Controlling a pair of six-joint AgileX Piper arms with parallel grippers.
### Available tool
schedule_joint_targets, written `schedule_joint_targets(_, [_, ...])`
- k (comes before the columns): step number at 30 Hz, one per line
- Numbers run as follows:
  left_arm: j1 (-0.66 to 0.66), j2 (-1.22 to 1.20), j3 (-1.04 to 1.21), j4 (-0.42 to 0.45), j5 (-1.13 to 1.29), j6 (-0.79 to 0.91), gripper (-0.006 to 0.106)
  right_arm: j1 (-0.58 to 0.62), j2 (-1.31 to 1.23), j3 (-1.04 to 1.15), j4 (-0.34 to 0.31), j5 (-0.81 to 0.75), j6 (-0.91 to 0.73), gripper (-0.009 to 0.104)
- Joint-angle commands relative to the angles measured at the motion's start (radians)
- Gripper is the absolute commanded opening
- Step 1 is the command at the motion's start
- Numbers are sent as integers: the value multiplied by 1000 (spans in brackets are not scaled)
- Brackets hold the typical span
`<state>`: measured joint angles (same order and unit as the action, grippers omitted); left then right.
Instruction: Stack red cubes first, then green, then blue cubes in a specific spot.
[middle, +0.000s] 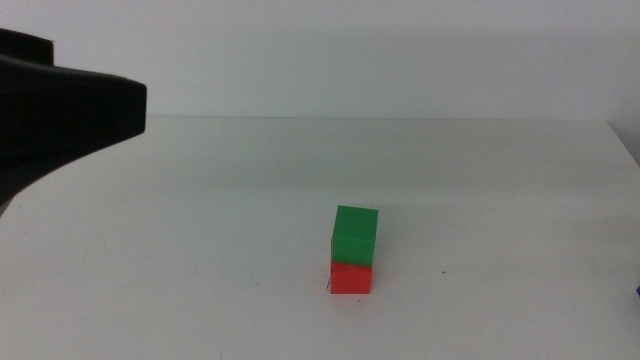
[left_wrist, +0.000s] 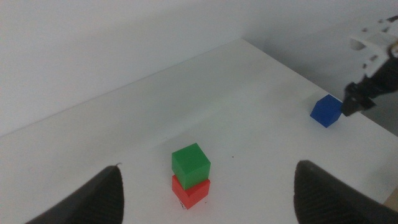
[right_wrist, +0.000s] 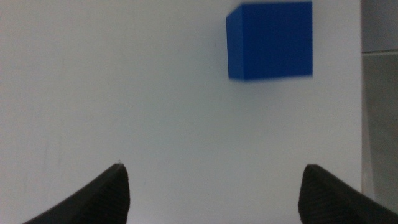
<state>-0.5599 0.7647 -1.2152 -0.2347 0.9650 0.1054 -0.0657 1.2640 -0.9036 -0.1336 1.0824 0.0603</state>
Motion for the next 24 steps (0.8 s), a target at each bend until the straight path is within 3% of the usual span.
schedule_joint_targets(1, [1,-3,1,1,-13,2,94,-66,71,-30,43,-52,-75,93])
schedule_joint_targets(6, [1,-3,1,1,-13,2,94,-220,219,-91,144,-65,-206,93])
schedule_joint_targets(19, [1,-3,1,1,-13,2,94,-252,416,-104,103,-263,-251,92])
schedule_joint_targets(22, [1,-3,1,1,-13,2,94,-252,457,-104,103,-287,-251,84])
schedule_joint_targets(24, [1,-3,1,1,-13,2,94,-252,481,-104,103,-303,-251,72])
